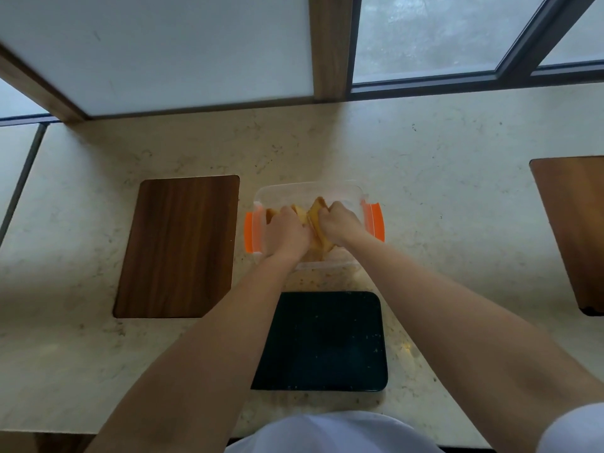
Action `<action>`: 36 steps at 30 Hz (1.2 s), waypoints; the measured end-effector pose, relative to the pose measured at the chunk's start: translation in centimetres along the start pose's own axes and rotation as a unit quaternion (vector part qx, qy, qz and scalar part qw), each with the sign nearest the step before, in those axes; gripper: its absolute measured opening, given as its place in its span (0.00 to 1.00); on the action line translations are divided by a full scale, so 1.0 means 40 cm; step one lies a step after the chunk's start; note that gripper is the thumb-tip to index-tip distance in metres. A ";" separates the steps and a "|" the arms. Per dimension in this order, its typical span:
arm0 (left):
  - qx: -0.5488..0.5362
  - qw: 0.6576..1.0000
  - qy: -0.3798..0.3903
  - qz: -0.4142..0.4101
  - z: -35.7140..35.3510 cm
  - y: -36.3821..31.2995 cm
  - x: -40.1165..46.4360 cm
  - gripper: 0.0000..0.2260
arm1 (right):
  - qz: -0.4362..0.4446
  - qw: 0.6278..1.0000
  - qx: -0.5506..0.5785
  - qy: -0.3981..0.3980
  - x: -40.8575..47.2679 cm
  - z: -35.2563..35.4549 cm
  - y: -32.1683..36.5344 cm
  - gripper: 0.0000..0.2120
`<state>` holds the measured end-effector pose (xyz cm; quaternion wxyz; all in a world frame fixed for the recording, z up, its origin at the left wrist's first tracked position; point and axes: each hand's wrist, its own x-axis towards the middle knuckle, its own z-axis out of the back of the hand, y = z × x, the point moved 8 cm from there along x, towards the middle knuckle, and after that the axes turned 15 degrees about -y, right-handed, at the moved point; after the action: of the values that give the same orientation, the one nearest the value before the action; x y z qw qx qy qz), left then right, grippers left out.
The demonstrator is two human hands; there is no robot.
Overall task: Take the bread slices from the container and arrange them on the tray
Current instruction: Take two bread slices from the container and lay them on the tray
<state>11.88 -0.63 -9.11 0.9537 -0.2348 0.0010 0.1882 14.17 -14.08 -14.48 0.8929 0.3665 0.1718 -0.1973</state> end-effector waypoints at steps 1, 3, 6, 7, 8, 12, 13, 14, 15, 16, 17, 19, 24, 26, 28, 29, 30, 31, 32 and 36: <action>0.002 1.000 0.004 -0.002 -0.001 -0.002 0.000 0.04 | 0.005 1.000 -0.012 0.003 -0.001 -0.002 -0.002 0.29; 0.001 1.000 0.010 0.001 0.000 -0.005 0.001 0.06 | 0.012 0.998 -0.059 0.016 -0.003 -0.008 -0.005 0.27; -0.005 1.000 0.027 0.008 0.008 -0.006 -0.002 0.06 | 0.024 0.995 -0.099 0.017 0.000 -0.009 -0.001 0.21; -0.015 1.000 0.026 0.005 0.015 -0.009 -0.003 0.07 | 0.030 0.995 -0.099 0.014 0.000 -0.005 0.003 0.17; -0.023 1.000 0.015 -0.001 0.026 -0.013 -0.005 0.07 | 0.036 0.994 -0.101 0.010 -0.001 0.001 0.008 0.13; -0.040 0.999 -0.016 -0.023 0.077 -0.037 -0.008 0.02 | 0.048 0.992 -0.117 -0.009 -0.018 0.038 0.035 0.06; -0.049 0.998 -0.016 -0.027 0.087 -0.043 -0.010 0.02 | 0.051 0.992 -0.111 -0.015 -0.026 0.051 0.045 0.05; -0.058 0.998 -0.021 -0.033 0.100 -0.049 -0.012 0.02 | 0.056 0.993 -0.104 -0.023 -0.033 0.067 0.056 0.06; -0.069 0.996 -0.030 -0.040 0.116 -0.054 -0.015 0.02 | 0.067 0.993 -0.096 -0.034 -0.043 0.086 0.070 0.07; -0.082 0.995 -0.040 -0.047 0.135 -0.058 -0.020 0.04 | 0.082 0.992 -0.084 -0.046 -0.055 0.107 0.084 0.08; -0.096 0.992 -0.052 -0.056 0.156 -0.060 -0.027 0.06 | 0.097 0.991 -0.069 -0.061 -0.070 0.132 0.098 0.08; -0.120 0.988 -0.072 -0.067 0.196 -0.059 -0.046 0.13 | 0.117 0.989 -0.023 -0.084 -0.114 0.180 0.117 0.06; -0.217 0.968 -0.105 -0.071 0.311 -0.037 -0.132 0.15 | 0.147 0.979 0.097 -0.099 -0.258 0.271 0.128 0.08; -0.256 0.958 -0.108 -0.066 0.352 -0.014 -0.165 0.12 | 0.158 0.974 0.134 -0.091 -0.312 0.301 0.129 0.07; -0.287 0.954 -0.079 -0.036 0.369 0.022 -0.194 0.08 | 0.145 0.972 0.170 -0.073 -0.356 0.322 0.116 0.08; -0.298 0.953 -0.059 -0.010 0.366 0.048 -0.208 0.07 | 0.135 0.971 0.191 -0.058 -0.375 0.327 0.106 0.09; -0.308 0.951 -0.035 0.024 0.355 0.078 -0.224 0.06 | 0.124 0.970 0.206 -0.042 -0.392 0.326 0.093 0.11; -0.321 0.945 -0.003 0.066 0.338 0.116 -0.242 0.06 | 0.114 0.970 0.213 -0.028 -0.409 0.320 0.077 0.12; -0.342 0.932 0.037 0.114 0.312 0.156 -0.266 0.06 | 0.103 0.971 0.214 -0.016 -0.424 0.307 0.057 0.12; -0.435 0.832 0.119 0.324 0.190 0.356 -0.393 0.14 | 0.038 0.978 0.203 0.035 -0.473 0.200 -0.054 0.08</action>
<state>-8.52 8.81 -7.29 0.6304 -0.6320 0.1089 0.4374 -1.87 -16.99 -1.82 0.7999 0.5535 0.1453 -0.1809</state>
